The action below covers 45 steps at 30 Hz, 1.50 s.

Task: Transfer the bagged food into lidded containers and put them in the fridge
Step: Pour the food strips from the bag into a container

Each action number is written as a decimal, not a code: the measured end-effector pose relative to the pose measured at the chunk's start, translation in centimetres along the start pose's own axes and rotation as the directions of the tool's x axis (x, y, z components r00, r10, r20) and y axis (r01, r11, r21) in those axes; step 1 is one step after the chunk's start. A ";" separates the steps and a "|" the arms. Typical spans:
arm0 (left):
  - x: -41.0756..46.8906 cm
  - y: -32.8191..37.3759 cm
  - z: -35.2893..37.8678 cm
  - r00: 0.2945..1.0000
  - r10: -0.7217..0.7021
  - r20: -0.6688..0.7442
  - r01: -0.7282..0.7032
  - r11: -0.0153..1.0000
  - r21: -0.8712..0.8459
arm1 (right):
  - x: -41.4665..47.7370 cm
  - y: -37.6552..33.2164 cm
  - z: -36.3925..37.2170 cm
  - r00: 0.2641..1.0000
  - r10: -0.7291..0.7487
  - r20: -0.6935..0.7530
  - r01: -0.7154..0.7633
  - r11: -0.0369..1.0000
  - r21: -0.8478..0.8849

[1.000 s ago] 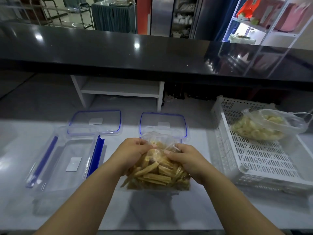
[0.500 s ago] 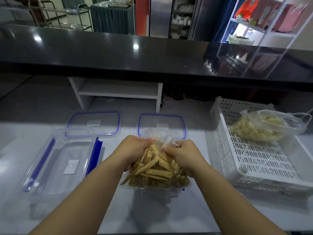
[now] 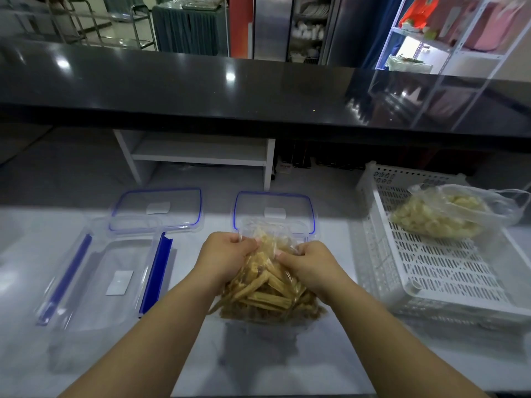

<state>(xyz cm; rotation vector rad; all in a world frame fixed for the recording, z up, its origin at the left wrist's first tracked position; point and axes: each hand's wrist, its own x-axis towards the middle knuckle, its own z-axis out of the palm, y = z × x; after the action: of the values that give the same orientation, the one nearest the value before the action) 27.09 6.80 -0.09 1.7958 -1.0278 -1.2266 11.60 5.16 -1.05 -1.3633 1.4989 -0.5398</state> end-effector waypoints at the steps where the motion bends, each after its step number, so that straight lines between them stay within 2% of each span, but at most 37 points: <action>1: 0.1 0.0 0.0 1.000 -0.001 -0.005 0.001 1.000 0.008 | 0.0 -0.1 -0.2 0.999 0.013 0.047 -0.013 1.000 -0.011; 4: 0.3 -0.1 0.0 1.000 0.011 -0.020 -0.010 0.999 0.045 | -0.5 -0.5 -1.4 0.982 0.008 0.189 0.008 0.997 -0.081; 7: 0.4 -0.3 0.0 1.000 0.024 0.002 -0.024 0.997 0.073 | -1.4 -1.1 -2.8 0.932 -0.028 0.361 0.070 0.992 -0.105; 9: 0.5 -0.5 -0.2 0.999 0.026 0.026 -0.029 0.995 0.091 | -1.7 -1.2 -3.2 0.900 -0.014 0.435 0.106 0.976 -0.188; 12: 0.5 -0.5 -0.4 0.997 0.032 0.072 -0.039 0.994 0.102 | -1.6 -1.3 -2.7 0.898 0.002 0.440 0.209 0.878 -0.431; 14: 0.4 -0.4 -0.6 0.992 0.027 0.121 -0.037 0.996 0.079 | -1.3 -1.1 -2.2 0.928 -0.014 0.373 0.205 0.854 -0.478; 19: 0.5 -0.4 -2.2 0.938 0.041 0.344 0.020 0.985 -0.174 | -0.8 -0.1 -2.7 0.949 -0.052 0.310 0.143 0.949 -0.279; 22: 0.4 -0.5 -2.7 0.912 0.062 0.406 0.050 0.964 -0.260 | -0.8 -0.1 -3.1 0.972 -0.057 0.227 0.090 0.986 -0.140; 26: 0.5 0.0 -2.8 0.920 0.009 0.392 0.122 0.944 -0.307 | -0.7 -0.4 -3.7 0.982 -0.061 0.177 0.056 0.998 0.035; 31: 0.3 0.9 -1.8 0.944 -0.071 0.322 0.171 0.941 -0.293 | -0.3 -0.5 -4.4 0.987 -0.029 0.160 0.016 0.997 0.079; 34: 0.2 1.0 -1.2 0.936 -0.112 0.333 0.211 0.938 -0.277 | -0.1 -0.4 -4.9 0.990 -0.022 0.142 0.003 0.991 0.134; 38: 0.0 1.3 -0.5 0.945 -0.110 0.307 0.202 0.936 -0.287 | 0.0 -0.1 -4.8 0.994 -0.020 0.108 0.000 0.983 0.181; 42: 0.5 1.4 -0.6 0.975 -0.088 0.204 0.149 0.938 -0.311 | 0.2 0.4 -5.2 0.982 -0.020 0.189 -0.031 0.964 0.263; 45: 0.6 1.3 -0.8 0.980 -0.116 0.161 0.156 0.953 -0.259 | 0.4 0.5 -5.3 0.962 0.010 0.274 -0.063 0.981 0.184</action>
<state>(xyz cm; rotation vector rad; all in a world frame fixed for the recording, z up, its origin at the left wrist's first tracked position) 27.71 5.84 1.05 1.6044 -0.7788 -1.5223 6.84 3.45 0.51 -1.2039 1.2144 -0.4404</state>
